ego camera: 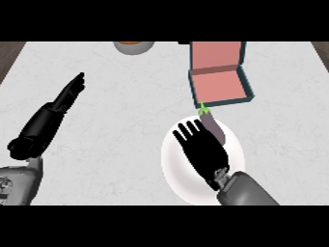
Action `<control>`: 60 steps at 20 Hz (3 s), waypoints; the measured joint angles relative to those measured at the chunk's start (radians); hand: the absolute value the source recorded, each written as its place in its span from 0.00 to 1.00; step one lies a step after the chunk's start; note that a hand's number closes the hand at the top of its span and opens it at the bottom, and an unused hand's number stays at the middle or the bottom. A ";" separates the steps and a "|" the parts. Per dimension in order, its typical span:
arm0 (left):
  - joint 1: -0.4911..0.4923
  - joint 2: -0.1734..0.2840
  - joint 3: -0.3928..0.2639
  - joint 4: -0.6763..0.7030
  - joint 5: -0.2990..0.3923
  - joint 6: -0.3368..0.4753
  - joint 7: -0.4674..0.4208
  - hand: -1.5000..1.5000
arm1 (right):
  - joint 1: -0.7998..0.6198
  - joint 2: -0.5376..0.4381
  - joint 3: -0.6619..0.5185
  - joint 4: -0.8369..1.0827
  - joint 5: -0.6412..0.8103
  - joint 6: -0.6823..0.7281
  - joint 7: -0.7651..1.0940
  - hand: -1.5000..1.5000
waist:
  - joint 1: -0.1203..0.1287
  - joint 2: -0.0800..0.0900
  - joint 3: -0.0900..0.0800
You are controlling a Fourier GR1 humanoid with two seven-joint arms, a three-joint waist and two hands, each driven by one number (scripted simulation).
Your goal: Pick the bell pepper from the plate and place it in the cardboard box
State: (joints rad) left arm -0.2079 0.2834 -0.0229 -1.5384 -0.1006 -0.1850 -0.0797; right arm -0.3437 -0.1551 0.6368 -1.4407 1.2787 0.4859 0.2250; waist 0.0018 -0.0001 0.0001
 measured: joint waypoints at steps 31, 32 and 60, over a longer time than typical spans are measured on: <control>0.002 -0.047 0.040 -0.022 -0.042 -0.041 0.015 0.50 | -0.029 0.063 0.064 0.096 -0.072 -0.299 -0.763 1.00 | 0.005 0.000 -0.001; 0.006 -0.050 0.039 -0.017 -0.046 -0.038 0.008 0.50 | -0.020 0.049 0.060 0.054 -0.093 -0.295 -0.793 1.00 | 0.001 -0.001 -0.001; -0.009 -0.059 0.048 -0.026 -0.052 -0.061 0.018 0.50 | -0.488 0.047 -0.699 0.110 -0.467 -0.128 -0.513 1.00 | 0.018 0.005 0.000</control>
State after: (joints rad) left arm -0.2168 0.2245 0.0247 -1.5639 -0.1526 -0.2463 -0.0619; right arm -0.8319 -0.1082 -0.0619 -1.3311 0.8121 0.3575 -0.2879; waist 0.0201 0.0052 -0.0003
